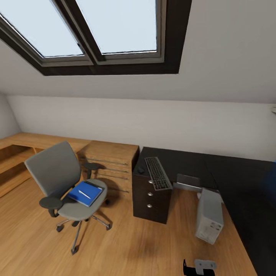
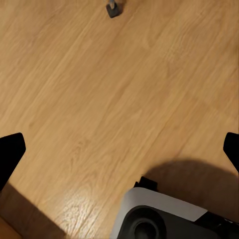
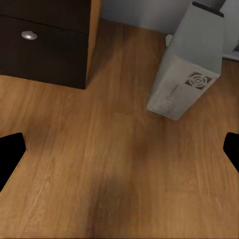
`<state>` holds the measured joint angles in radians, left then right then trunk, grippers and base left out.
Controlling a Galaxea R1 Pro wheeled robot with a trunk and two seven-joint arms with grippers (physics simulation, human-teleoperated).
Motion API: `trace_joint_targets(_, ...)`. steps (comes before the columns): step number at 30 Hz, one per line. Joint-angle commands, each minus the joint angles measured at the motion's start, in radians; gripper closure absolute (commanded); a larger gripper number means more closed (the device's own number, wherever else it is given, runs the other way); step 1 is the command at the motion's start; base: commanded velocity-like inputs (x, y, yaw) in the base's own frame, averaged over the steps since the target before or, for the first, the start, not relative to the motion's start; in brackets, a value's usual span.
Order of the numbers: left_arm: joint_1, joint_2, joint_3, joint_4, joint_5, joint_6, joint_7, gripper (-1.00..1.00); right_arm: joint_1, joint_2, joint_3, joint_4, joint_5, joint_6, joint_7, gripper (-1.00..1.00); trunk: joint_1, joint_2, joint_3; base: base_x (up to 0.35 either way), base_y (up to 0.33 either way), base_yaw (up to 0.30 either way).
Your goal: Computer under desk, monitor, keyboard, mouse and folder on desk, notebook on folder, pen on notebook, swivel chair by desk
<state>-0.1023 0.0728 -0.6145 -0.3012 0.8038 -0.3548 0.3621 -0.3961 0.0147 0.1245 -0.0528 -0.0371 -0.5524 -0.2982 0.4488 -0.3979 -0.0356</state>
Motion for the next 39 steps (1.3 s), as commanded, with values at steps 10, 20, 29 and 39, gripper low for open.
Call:
trace_joint_targets(10,-0.001,-0.002,-0.009,-0.001,0.006,-0.045,0.006,-1.0,-0.001,0.006,0.012,0.019,-0.004,-0.004,0.018,-1.0,0.001,-0.002,-0.002,0.318,0.173,0.0)
trace_joint_targets(20,-0.001,-0.02,-0.009,0.0,0.006,-0.053,0.007,-1.0,-0.001,0.007,0.011,0.019,-0.008,-0.049,0.018,-1.0,0.001,-0.002,-0.002,0.181,0.104,-0.072)
trace_joint_targets(29,-0.001,-0.028,-0.018,-0.004,-0.017,-0.054,0.008,-1.0,-0.001,0.011,0.011,0.021,-0.009,-0.069,0.018,-1.0,0.001,-0.002,-0.002,0.007,0.003,-0.253)
trace_joint_targets(39,-0.001,-0.02,0.022,-0.837,-0.032,0.419,0.437,-1.0,-0.005,0.012,-0.019,-0.4,-0.134,0.014,0.015,-1.0,0.036,-0.065,-0.03,0.0,0.0,-0.044)
